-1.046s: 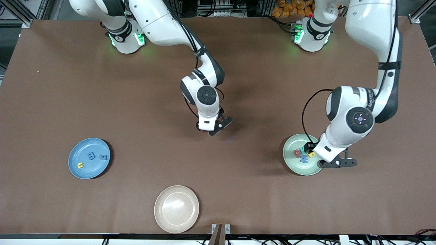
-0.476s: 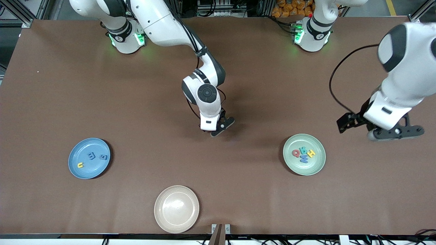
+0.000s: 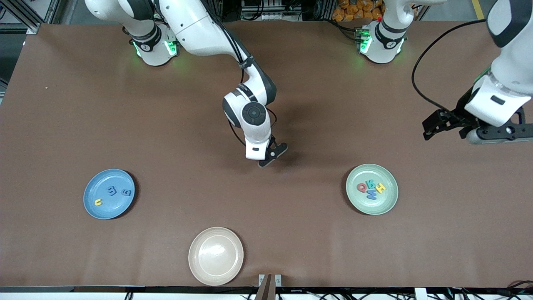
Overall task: Sort upper and lower case letters into plates
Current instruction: 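Drop the pink w on the blue plate with the right gripper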
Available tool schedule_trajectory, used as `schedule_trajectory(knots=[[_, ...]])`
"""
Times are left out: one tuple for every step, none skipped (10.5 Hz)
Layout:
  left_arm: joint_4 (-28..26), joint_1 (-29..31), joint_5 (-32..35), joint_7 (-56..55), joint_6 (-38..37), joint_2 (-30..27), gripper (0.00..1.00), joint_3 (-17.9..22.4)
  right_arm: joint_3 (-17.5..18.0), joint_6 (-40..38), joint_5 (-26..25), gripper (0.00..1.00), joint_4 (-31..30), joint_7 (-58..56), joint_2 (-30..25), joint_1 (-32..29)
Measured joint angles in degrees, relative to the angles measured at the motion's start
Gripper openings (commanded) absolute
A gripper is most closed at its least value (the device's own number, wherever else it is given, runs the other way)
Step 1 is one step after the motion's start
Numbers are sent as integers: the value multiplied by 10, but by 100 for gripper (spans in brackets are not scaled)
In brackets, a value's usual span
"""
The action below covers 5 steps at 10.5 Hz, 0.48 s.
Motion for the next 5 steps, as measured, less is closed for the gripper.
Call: schedule_trajectory(knots=[[0, 21, 0, 0, -14, -11, 100, -17, 0, -6, 0, 0, 1, 0, 0, 1], [0, 36, 0, 0, -27, -21, 100, -31, 0, -15, 0, 0, 3, 0, -1, 1], [-1, 46, 0, 0, -38, -29, 100, -41, -2, -21, 0, 0, 5, 0, -4, 1], [-2, 52, 0, 0, -42, -32, 100, -44, -7, -30, 0, 0, 7, 0, -9, 1], [-3, 55, 0, 3, -46, -33, 100, -45, -16, -43, 0, 0, 10, 0, -17, 1]])
